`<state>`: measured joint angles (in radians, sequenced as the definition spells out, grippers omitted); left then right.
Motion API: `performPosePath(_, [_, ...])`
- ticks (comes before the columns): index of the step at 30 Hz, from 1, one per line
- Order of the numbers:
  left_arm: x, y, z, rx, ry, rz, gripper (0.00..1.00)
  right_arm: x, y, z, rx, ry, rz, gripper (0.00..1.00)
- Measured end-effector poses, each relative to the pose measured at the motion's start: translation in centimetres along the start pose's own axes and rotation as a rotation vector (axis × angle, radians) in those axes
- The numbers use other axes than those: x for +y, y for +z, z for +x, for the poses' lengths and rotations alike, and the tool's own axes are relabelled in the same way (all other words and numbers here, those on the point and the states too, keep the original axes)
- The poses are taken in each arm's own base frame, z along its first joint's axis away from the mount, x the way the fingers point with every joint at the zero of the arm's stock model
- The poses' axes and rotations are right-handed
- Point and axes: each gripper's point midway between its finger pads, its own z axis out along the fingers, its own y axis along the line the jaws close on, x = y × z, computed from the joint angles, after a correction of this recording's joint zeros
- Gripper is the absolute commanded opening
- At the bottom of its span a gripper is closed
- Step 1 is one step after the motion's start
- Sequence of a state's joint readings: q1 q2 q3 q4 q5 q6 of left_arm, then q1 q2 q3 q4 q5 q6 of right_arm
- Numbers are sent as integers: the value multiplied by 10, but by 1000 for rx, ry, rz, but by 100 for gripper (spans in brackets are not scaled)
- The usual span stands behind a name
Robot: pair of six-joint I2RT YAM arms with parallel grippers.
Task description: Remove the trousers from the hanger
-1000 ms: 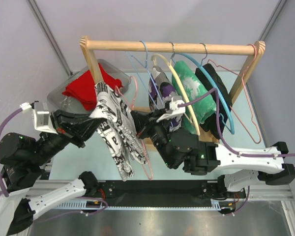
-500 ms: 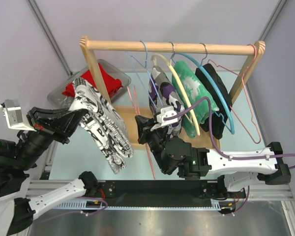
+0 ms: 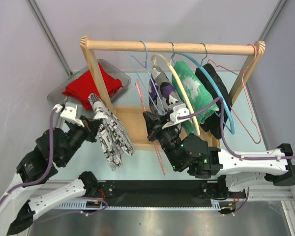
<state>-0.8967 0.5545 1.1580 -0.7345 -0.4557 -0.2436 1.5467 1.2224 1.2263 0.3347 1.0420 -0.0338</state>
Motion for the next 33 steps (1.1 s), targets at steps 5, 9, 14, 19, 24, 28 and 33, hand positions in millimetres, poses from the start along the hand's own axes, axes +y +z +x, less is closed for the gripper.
performPosePath(5, [27,6,27,38,37,-139,0,-8,2,4,-1,-17,-8,0])
performPosePath(9, [48,11,36,58,34,-253,0,-11,6,9,6,-31,-17,0])
performPosePath(14, [99,17,37,74,-34,-467,0,-11,8,11,13,-39,-36,0])
performPosePath(19, [149,29,39,115,-126,-618,0,-6,9,14,23,-31,-68,0])
performPosePath(24, [178,54,9,112,-184,-661,0,-3,11,19,39,-31,-93,0])
performPosePath(28, [196,83,-29,57,-187,-660,0,-2,15,25,51,-33,-106,0])
performPosePath(33, [230,120,-40,23,-186,-684,0,-1,23,33,63,-33,-118,0])
